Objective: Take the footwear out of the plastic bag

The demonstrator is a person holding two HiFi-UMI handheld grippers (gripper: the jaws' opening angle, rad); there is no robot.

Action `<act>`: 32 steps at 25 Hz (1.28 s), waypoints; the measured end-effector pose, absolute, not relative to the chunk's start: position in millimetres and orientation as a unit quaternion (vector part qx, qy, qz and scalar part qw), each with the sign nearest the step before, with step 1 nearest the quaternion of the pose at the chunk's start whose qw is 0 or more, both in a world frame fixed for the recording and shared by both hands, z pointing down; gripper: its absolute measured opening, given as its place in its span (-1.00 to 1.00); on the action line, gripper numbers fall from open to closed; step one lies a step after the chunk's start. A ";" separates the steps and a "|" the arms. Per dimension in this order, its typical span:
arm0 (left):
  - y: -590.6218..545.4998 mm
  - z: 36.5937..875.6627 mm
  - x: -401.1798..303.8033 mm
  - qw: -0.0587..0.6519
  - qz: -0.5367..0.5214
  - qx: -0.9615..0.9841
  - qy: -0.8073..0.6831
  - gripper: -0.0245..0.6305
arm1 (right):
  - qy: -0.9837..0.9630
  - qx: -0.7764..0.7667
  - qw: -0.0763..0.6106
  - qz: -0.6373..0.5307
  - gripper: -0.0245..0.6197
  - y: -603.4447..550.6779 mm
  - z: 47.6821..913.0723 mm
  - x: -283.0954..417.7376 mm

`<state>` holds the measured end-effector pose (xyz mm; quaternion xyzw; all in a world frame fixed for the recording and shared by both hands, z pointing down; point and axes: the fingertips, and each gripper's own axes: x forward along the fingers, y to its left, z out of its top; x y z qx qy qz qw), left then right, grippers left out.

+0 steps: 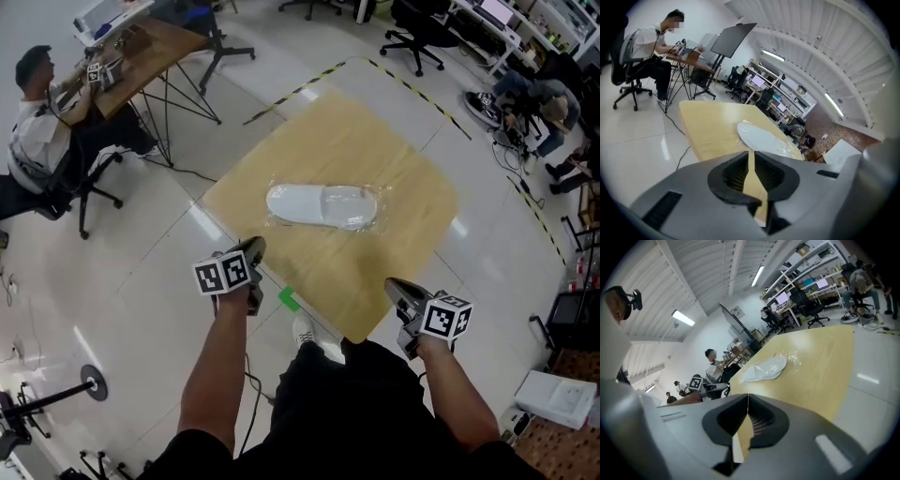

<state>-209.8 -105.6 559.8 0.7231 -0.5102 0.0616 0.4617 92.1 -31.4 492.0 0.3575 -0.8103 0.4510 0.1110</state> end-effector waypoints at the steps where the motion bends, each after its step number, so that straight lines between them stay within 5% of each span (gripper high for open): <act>1: -116.2 564.2 -212.7 0.474 0.043 0.717 -0.510 -0.78 | -0.807 0.363 0.100 0.456 -0.90 -47.5 495.4 92.5; 10: -146.8 594.8 -212.8 0.540 -0.035 0.658 -0.524 -0.63 | -0.769 0.365 0.021 0.525 -0.50 -156.0 528.5 108.9; 16: -156.0 611.7 -219.8 0.555 -0.017 0.636 -0.535 -0.60 | -0.760 0.341 0.059 0.551 -0.36 -189.3 563.4 83.7; 18: -156.2 616.6 -222.2 0.562 -0.018 0.626 -0.541 -0.76 | -0.753 0.338 0.076 0.560 -0.47 -189.4 574.9 80.1; 21: -156.7 618.3 -224.7 0.569 -0.028 0.623 -0.537 -0.90 | -0.748 0.330 0.070 0.572 -0.91 -188.2 580.9 80.6; 32: -101.6 611.0 -215.2 0.613 -0.091 0.631 -0.467 -0.91 | -0.720 0.209 -0.058 0.659 -0.92 -148.8 567.5 89.2</act>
